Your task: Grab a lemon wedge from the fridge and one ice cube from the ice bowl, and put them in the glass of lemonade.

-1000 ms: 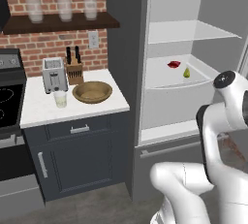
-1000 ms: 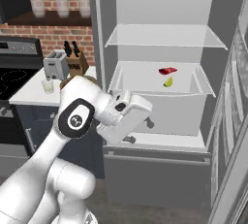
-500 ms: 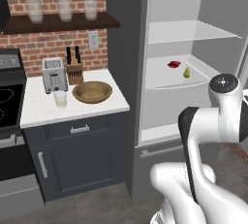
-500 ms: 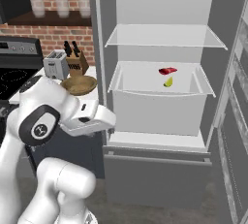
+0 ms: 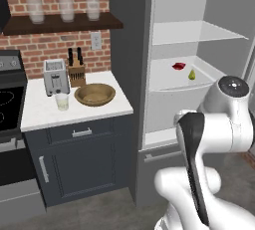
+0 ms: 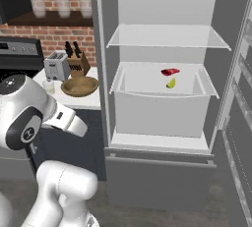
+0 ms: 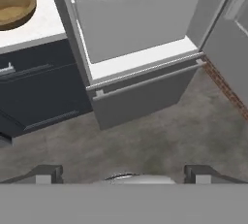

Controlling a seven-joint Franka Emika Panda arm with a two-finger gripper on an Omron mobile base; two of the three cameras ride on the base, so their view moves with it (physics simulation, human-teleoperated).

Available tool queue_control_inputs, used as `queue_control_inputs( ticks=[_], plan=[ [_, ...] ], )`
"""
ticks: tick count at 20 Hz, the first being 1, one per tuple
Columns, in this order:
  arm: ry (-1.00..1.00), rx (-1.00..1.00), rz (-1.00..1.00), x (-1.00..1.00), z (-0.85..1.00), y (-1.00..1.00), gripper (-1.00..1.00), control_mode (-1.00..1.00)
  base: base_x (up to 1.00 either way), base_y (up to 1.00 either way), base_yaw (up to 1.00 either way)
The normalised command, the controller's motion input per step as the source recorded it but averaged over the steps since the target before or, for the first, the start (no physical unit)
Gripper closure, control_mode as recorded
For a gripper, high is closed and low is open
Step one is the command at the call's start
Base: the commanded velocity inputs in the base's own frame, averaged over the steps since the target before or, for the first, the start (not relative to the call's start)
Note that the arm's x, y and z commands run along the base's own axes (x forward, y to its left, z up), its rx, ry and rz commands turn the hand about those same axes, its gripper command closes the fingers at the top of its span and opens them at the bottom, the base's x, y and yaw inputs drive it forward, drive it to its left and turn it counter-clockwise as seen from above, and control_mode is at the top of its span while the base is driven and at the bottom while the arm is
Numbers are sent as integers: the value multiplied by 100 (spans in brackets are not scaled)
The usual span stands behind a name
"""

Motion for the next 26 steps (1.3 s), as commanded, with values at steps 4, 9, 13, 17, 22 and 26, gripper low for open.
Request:
queue_control_inputs(
  ticks=[4, 9, 13, 17, 22, 26],
  plan=[
    [-4, 32, 0, -36, -12, 52, -100, -100, 0, 0, 0],
    [0, 3, 5, -34, -34, 0, -100, -100, 0, 0, 0],
    [0, -4, 5, -17, -10, 0, -100, -100, 0, 0, 0],
    [0, -9, 4, -6, -9, 0, -100, -100, 0, 0, 0],
    [0, -3, 1, 0, -17, 0, -100, -100, 0, 0, 0],
    [-4, 0, 0, 0, -5, 0, -100, -100, 0, 0, 0]
  ],
)
